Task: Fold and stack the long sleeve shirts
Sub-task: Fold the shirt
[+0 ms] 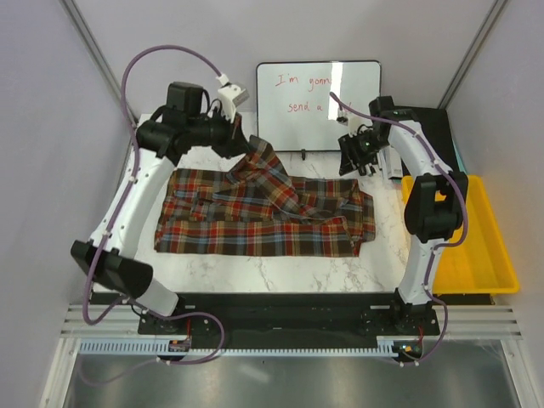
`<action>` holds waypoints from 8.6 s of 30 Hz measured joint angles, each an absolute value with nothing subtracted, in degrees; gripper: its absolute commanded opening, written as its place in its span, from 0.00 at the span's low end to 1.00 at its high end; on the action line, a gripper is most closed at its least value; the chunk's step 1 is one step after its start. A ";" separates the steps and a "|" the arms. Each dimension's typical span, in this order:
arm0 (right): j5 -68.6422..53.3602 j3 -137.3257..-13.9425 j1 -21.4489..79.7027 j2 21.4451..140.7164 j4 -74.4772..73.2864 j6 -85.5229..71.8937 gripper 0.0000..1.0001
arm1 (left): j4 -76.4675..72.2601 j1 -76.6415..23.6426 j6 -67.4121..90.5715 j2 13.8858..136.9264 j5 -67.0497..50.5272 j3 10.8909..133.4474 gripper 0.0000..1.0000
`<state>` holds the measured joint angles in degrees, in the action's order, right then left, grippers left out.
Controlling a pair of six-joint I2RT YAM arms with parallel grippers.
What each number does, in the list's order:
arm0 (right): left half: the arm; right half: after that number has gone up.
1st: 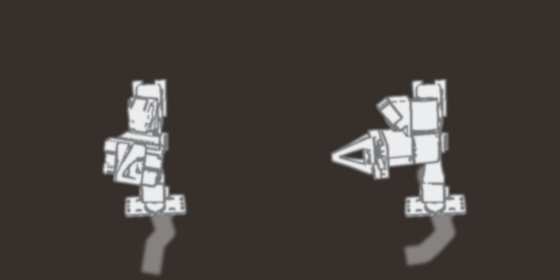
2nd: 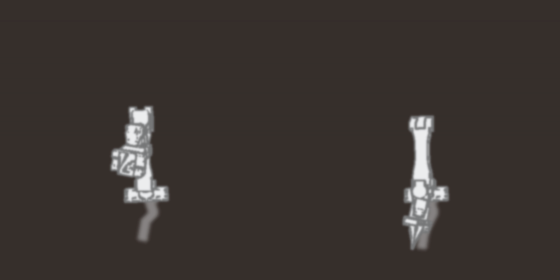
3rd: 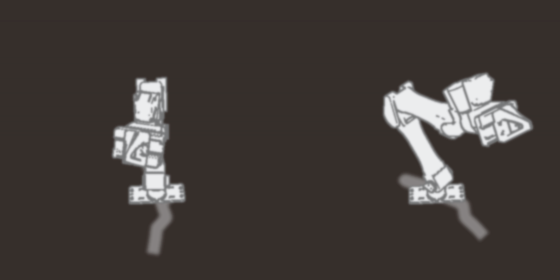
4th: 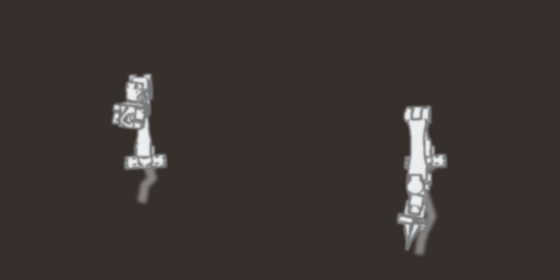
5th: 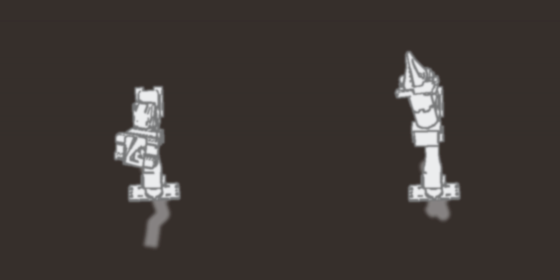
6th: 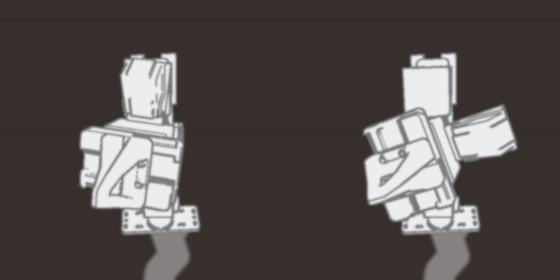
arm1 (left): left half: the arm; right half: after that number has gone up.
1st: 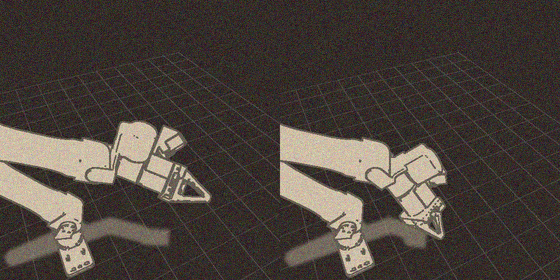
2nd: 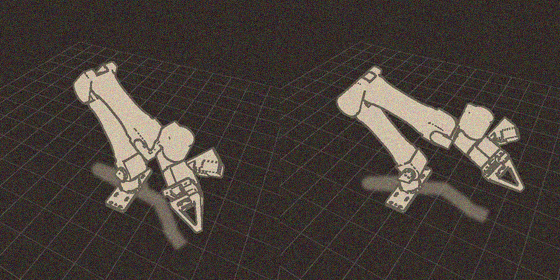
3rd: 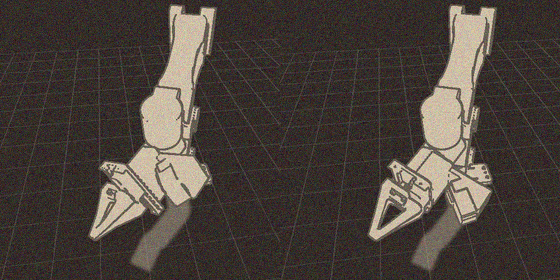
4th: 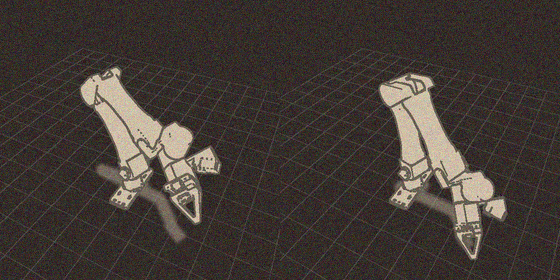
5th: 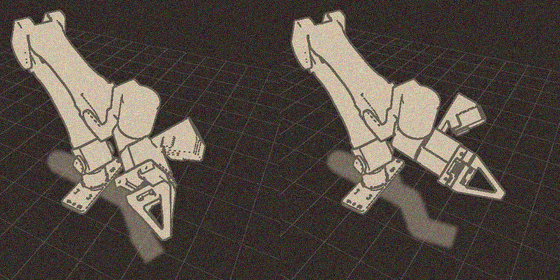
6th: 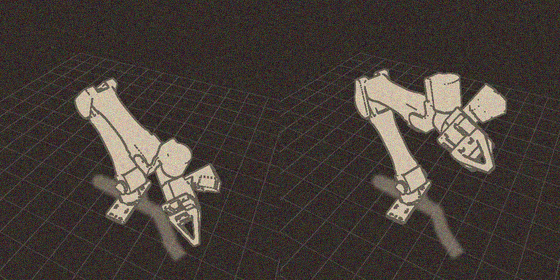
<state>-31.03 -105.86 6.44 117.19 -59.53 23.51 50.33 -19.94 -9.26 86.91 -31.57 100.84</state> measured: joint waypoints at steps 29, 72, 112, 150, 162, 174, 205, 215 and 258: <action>-36.16 -89.49 5.61 109.01 -61.63 27.11 0.48 | 68.05 -1.96 -11.90 96.03 -39.44 85.62 0.02; -25.41 -78.15 1.26 97.80 -55.57 18.50 0.52 | 59.99 4.54 -41.36 103.81 -23.70 85.91 0.68; -24.49 -82.70 30.26 114.59 -34.26 7.18 0.35 | 61.04 2.17 -34.20 120.40 -21.26 97.86 0.72; -18.31 -78.83 31.68 105.82 -45.41 9.26 0.47 | 61.34 8.34 -29.85 109.97 -27.55 93.30 0.68; -11.90 -72.01 25.98 106.39 -44.75 7.11 0.42 | 60.58 -6.26 -36.12 131.22 -16.32 109.58 0.64; -7.62 -81.58 21.58 114.30 -45.41 15.07 0.42 | 61.01 -4.47 -37.85 114.30 -15.81 80.60 0.62; -2.00 -74.02 18.15 106.76 -47.03 21.41 0.36 | 67.07 -10.87 -39.44 115.68 -21.41 84.14 0.57; 4.71 -84.66 18.11 117.16 -46.92 25.78 0.35 | 66.98 -22.37 -36.93 110.80 -19.94 70.41 0.55; -20.25 -45.84 78.37 80.23 -22.20 41.06 0.62 | 76.64 3.51 -110.32 75.05 -38.79 42.85 0.77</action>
